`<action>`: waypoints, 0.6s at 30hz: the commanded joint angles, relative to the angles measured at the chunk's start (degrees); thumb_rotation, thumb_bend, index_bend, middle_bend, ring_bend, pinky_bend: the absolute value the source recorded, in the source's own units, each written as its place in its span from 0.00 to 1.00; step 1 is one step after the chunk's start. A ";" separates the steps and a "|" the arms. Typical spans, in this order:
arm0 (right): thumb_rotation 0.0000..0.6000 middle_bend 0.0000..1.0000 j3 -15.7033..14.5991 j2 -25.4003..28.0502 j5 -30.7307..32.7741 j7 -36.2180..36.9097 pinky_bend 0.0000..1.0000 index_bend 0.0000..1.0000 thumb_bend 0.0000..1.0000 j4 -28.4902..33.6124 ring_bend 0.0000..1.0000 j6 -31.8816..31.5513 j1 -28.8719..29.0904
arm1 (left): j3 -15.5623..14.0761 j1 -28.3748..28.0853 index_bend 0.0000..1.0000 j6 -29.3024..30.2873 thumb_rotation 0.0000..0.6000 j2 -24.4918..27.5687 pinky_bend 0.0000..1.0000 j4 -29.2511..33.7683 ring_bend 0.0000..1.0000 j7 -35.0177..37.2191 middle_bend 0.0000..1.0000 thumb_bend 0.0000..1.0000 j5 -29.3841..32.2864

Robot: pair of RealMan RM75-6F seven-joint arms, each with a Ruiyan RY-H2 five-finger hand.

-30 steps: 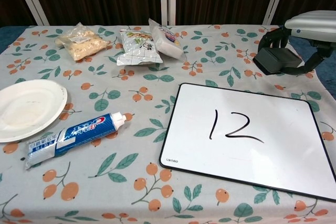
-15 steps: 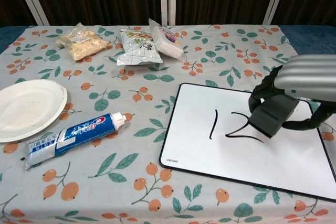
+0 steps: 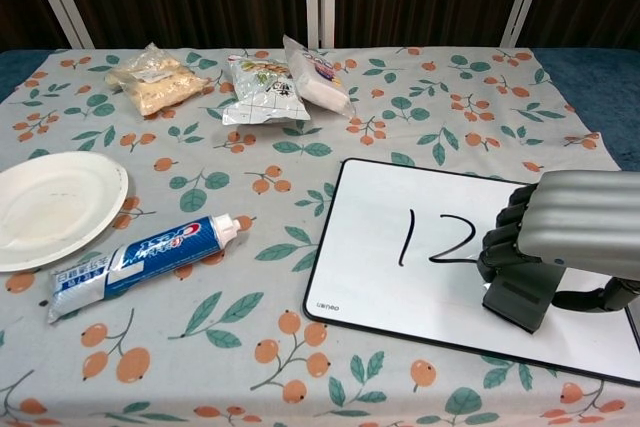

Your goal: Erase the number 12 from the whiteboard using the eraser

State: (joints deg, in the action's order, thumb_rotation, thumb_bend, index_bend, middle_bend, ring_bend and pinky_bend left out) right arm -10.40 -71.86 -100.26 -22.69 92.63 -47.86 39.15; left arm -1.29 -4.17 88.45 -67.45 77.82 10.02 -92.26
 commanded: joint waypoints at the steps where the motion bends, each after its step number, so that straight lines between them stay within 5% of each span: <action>1: 1.00 0.66 0.66 -1.25 0.62 -0.81 0.45 0.79 0.32 -0.46 0.50 0.78 0.00 | 0.03 0.05 0.09 0.13 0.62 0.03 0.19 -0.05 0.08 0.05 0.09 0.06 -0.01; 18: 1.00 0.66 7.74 -12.18 4.08 0.15 0.45 0.79 0.32 -7.45 0.50 2.55 3.42 | 0.18 0.70 0.09 0.89 0.62 0.44 0.19 -1.08 0.08 1.32 0.09 0.06 0.48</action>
State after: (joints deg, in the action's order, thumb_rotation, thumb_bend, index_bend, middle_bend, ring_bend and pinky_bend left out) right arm -3.42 -83.25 -96.88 -22.74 85.82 -45.96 41.90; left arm -1.10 -3.48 89.34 -67.01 76.74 11.34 -91.79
